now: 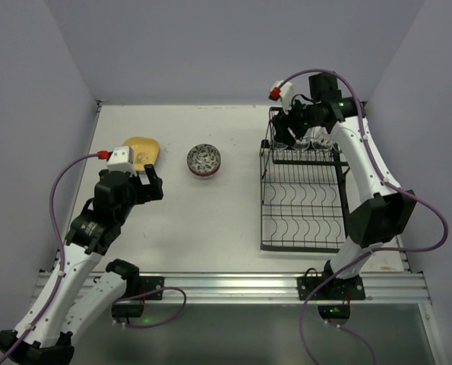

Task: Unload the mixed dishes from the dish rack

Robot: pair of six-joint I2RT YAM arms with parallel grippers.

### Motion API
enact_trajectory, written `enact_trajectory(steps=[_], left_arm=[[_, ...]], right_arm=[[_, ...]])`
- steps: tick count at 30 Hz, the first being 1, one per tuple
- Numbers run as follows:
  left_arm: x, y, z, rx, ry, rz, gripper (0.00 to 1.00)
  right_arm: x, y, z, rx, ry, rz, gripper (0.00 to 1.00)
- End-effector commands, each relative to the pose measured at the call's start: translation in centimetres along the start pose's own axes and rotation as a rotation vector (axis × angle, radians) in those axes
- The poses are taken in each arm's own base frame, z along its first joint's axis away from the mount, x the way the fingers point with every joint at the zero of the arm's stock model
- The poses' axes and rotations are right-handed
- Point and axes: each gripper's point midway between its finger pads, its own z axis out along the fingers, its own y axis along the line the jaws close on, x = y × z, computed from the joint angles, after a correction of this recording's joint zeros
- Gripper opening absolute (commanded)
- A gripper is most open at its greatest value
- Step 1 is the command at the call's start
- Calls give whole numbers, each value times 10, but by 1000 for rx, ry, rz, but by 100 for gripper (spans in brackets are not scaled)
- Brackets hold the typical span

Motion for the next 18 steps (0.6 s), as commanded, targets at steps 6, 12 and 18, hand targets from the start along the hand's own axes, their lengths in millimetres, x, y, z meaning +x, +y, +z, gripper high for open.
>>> enact_trajectory(steps=[6,12,18], left_arm=[[-8,-5,0,31,-37,18,100],[-8,-5,0,32,-39,17,100],[-10,-5,-2,33,-46,15,100]], right_arm=[[-16,-10,-14,68,-57,-44,35],[-41,-8,-41,117,-152,-87,23],[-59,-11,-75,230,-219,-107,13]])
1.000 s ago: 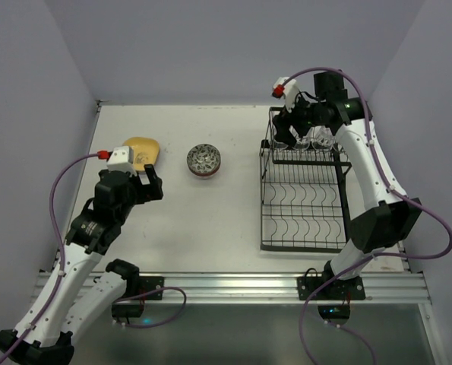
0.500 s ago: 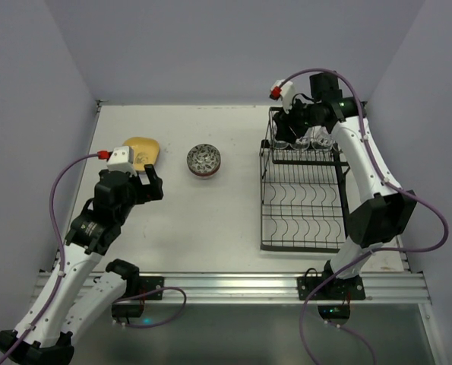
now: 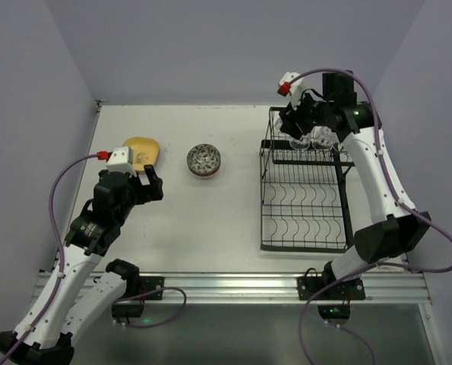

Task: Unload the mixed dishes from the dish rack

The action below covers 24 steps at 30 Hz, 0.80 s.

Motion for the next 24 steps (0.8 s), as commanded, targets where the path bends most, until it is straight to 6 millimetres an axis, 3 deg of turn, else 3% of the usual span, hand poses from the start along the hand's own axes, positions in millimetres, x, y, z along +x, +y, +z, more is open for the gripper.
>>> enact_trajectory(steps=[1,6,9,10,11,12,13,14,15,16,17,18,19,20,21,23,24], left_arm=[[-9,-4,0,24,-38,18,100],[-10,-4,0,27,-42,17,100],[-16,-11,-4,64,-51,17,100],[-21,-17,-8,92,-68,8,100],[-22,-34,-13,188,-58,-7,100],[-35,-51,-20,276,-91,-24,100],[-41,-68,-28,370,-106,-38,100],[-41,-97,-45,549,-79,-65,100],[-60,-118,-59,677,-142,-80,100],[-66,-135,-71,786,-144,-130,100],[-64,-156,-93,956,-116,-119,100],[-84,-170,-108,1080,-210,-110,100],[-89,-178,-120,1160,-228,-111,100],[-88,-186,-137,1262,-190,-138,100],[-102,-191,-154,1346,-279,-115,100],[-114,-197,-165,1401,-314,-149,100],[-119,-201,-173,1428,-336,-148,100]], right_arm=[[-35,-17,-37,148,-109,-43,13],[-31,-28,-57,275,-83,29,1],[-42,-20,-76,303,-161,118,0],[-58,-14,-94,318,-241,126,0],[-66,-8,-102,310,-293,148,0],[-62,5,-97,268,-329,253,0],[-82,7,-108,270,-442,270,0],[-98,23,-135,258,-556,280,0],[-92,46,-126,143,-597,394,0],[-117,59,-158,116,-754,359,0],[-122,71,-164,63,-812,383,0],[-111,86,-151,-39,-817,513,0],[-130,104,-170,-141,-923,439,0],[-131,114,-174,-194,-957,445,0],[-123,127,-168,-278,-957,535,0],[-134,144,-186,-371,-1079,479,0],[-126,152,-176,-447,-1069,564,0]])
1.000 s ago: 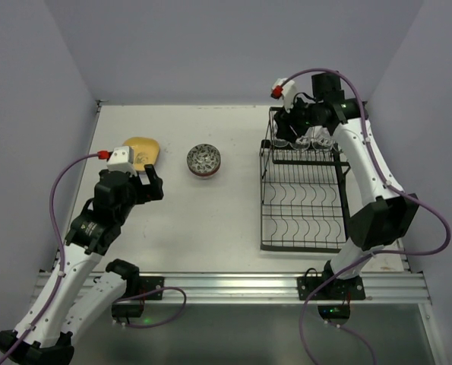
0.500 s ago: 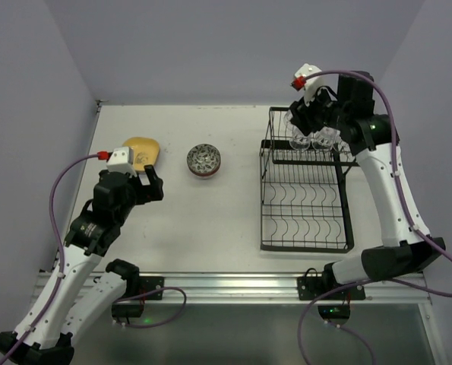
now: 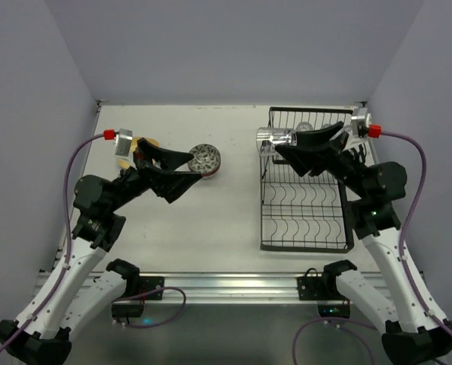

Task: Unload the mixed dishes from the dish rack

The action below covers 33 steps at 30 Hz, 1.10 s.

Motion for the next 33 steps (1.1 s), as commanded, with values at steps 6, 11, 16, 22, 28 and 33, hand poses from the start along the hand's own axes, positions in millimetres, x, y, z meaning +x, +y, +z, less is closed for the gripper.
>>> enact_trajectory(steps=[6,11,16,22,28,33], left_arm=[[-29,-99,22,416,-44,11,100],[-19,-99,43,420,-14,-39,97],[-7,-96,60,414,14,-60,90],[-6,-106,72,447,12,-46,65],[5,-110,82,467,42,-57,23],[10,-101,90,435,52,-43,0]], right_arm=[[-5,70,5,-404,-170,246,0],[1,77,6,-428,-202,240,0],[16,76,15,-450,-167,260,0],[24,74,19,-426,-153,253,0],[28,72,18,-411,-152,223,0],[29,76,13,-416,-154,209,0]])
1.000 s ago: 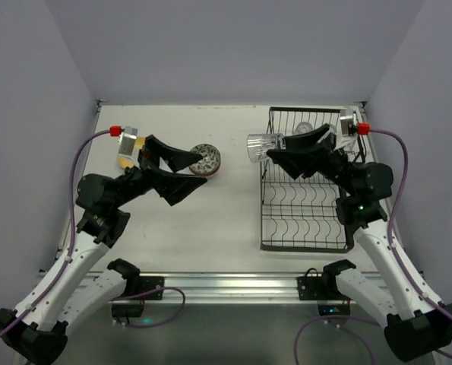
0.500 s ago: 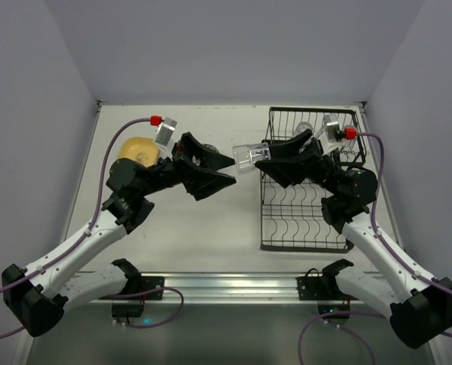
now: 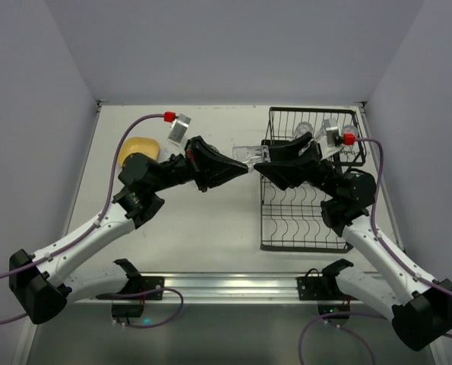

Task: Unload the mixed dishes from the dish rack

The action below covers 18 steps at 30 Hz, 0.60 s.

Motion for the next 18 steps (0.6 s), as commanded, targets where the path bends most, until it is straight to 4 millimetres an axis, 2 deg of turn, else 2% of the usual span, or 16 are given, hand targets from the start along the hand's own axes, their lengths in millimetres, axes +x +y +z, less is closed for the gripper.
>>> enact_trajectory(steps=[1,2,3,4,5,6,7,8,9,10,11,12,13,14,15,18], left_arm=[[-16,-8,6,13,-34,74,0],[-17,-6,5,-7,-33,81,0],[-18,0,4,-39,-30,119,0],[-16,13,1,-122,-14,113,0],[-23,14,-2,-158,-14,180,0],[-24,22,-5,-212,-3,199,0],[-14,47,-17,-352,43,180,0],[-10,59,-24,-421,75,192,0],[-18,73,-33,-527,85,247,0],[6,98,-50,-651,197,216,0],[15,112,-61,-730,254,213,0],[12,119,-67,-783,293,245,0],[37,139,-86,-881,416,219,0],[48,147,-94,-911,482,212,0],[57,155,-112,-994,572,219,0],[86,191,-141,-1162,792,202,0]], right_arm=[[-7,10,-1,-21,-28,-78,0],[-7,10,-3,-14,-28,-89,10],[-6,7,-4,5,-22,-88,28],[-10,9,-7,17,-35,-129,75],[-10,1,-12,94,-29,-115,99],[-5,-16,-13,173,-5,-99,99],[-21,-13,-15,220,-22,-172,99],[-5,-35,-28,364,51,-111,99],[-18,-56,-40,524,6,-123,99],[-33,-54,-49,591,-17,-166,99],[-24,-65,-67,700,34,-151,99],[-29,-72,-81,795,24,-173,99],[-40,-64,-89,817,15,-225,99],[-33,-66,-103,868,63,-233,99],[-37,-66,-113,911,78,-287,99],[-52,-59,-147,1039,22,-340,99]])
